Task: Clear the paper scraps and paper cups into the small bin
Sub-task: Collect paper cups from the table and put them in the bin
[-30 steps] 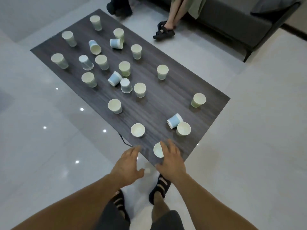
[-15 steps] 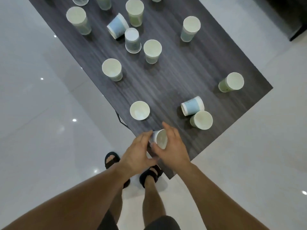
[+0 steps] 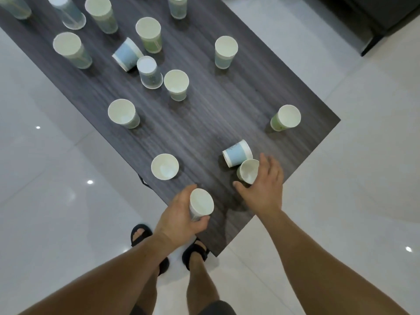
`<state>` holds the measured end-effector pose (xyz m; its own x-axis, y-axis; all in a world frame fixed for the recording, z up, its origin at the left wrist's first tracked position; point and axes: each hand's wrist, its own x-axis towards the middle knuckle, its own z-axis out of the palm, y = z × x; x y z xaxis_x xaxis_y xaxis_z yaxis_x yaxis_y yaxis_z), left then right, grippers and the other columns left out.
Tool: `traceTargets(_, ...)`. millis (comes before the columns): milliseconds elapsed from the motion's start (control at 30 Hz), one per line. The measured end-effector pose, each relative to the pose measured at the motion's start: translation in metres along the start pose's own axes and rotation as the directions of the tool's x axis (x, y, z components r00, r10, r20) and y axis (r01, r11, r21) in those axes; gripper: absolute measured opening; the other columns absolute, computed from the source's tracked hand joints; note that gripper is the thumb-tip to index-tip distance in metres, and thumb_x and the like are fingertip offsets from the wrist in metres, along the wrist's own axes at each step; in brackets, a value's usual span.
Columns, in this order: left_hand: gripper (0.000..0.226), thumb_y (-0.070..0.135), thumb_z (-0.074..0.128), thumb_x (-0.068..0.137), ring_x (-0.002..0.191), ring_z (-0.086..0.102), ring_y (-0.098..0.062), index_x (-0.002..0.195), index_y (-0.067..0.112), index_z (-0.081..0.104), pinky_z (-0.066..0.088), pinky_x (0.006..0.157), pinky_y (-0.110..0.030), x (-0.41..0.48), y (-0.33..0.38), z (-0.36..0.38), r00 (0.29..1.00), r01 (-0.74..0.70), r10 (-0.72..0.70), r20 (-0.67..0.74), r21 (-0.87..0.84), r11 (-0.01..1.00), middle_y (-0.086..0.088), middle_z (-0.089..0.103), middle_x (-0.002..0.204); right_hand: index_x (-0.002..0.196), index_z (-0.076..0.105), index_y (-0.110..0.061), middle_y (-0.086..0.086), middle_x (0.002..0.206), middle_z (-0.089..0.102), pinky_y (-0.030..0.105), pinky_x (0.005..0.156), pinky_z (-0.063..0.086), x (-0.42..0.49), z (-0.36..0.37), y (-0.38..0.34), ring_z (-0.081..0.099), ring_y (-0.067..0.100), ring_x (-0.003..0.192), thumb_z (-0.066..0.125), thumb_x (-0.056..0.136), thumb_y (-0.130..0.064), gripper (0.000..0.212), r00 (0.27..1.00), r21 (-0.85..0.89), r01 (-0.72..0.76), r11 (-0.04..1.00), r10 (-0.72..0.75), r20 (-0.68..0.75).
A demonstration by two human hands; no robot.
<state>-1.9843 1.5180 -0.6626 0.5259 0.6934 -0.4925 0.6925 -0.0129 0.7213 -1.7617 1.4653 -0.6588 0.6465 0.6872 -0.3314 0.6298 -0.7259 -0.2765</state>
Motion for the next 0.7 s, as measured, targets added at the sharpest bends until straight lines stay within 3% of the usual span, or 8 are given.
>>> traceTargets(100, 0.076, 0.039, 0.078, 0.07, 0.114, 0.051, -0.011, 0.134, 0.031, 0.037, 0.047, 0.097, -0.032, 0.001, 0.006, -0.001, 1.0, -0.004, 0.004, 0.017, 0.006, 1.0, 0.009, 0.052, 0.126, 0.15, 0.022, -0.016, 0.01, 0.15, 0.028, 0.042, 0.108, 0.032, 0.01, 0.009, 0.004, 0.03, 0.032, 0.136, 0.075, 0.077, -0.045, 0.095, 0.994, 0.052, -0.031, 0.998, 0.026, 0.103)
traceTargets(200, 0.07, 0.036, 0.077, 0.07, 0.112, 0.053, -0.012, 0.13, 0.029, 0.04, 0.047, 0.095, -0.033, 0.004, 0.019, -0.011, 0.999, -0.035, 0.035, 0.03, 0.0, 0.999, 0.007, 0.053, 0.123, 0.136, 0.04, -0.011, 0.011, 0.13, 0.044, 0.04, 0.094, 0.041, 0.002, 0.005, -0.001, 0.045, 0.032, 0.119, 0.075, 0.078, -0.034, 0.072, 0.998, 0.11, -0.036, 0.993, 0.03, 0.05)
traceTargets(333, 0.059, 0.033, 0.077, 0.07, 0.104, 0.053, -0.004, 0.118, 0.036, 0.044, 0.044, 0.09, -0.023, 0.003, 0.055, -0.033, 0.989, -0.148, 0.148, 0.031, 0.016, 0.989, 0.017, 0.055, 0.11, 0.137, 0.041, -0.015, 0.007, 0.128, 0.045, 0.039, 0.087, 0.045, -0.033, -0.019, -0.007, 0.048, 0.029, 0.116, 0.072, 0.078, -0.035, 0.07, 0.996, 0.218, -0.077, 0.973, 0.086, -0.032)
traceTargets(500, 0.052, 0.035, 0.077, 0.067, 0.093, 0.058, -0.013, 0.109, 0.034, 0.047, 0.05, 0.084, -0.036, -0.009, 0.102, -0.068, 0.956, -0.291, 0.287, 0.059, 0.086, 0.953, 0.011, 0.062, 0.099, 0.145, 0.032, -0.025, 0.002, 0.137, 0.04, 0.037, 0.095, 0.044, -0.095, -0.064, -0.019, 0.044, 0.024, 0.124, 0.067, 0.08, -0.037, 0.075, 0.986, 0.269, -0.136, 0.954, 0.156, -0.057)
traceTargets(700, 0.061, 0.03, 0.076, 0.069, 0.098, 0.055, -0.018, 0.121, 0.03, 0.044, 0.047, 0.079, -0.033, -0.057, 0.14, -0.111, 0.881, -0.462, 0.432, 0.191, 0.151, 0.874, 0.01, 0.054, 0.105, 0.149, 0.026, -0.031, 0.001, 0.135, 0.039, 0.033, 0.088, 0.043, -0.214, -0.099, -0.048, 0.045, 0.022, 0.119, 0.066, 0.083, -0.038, 0.077, 0.934, 0.299, -0.245, 0.922, 0.307, -0.182)
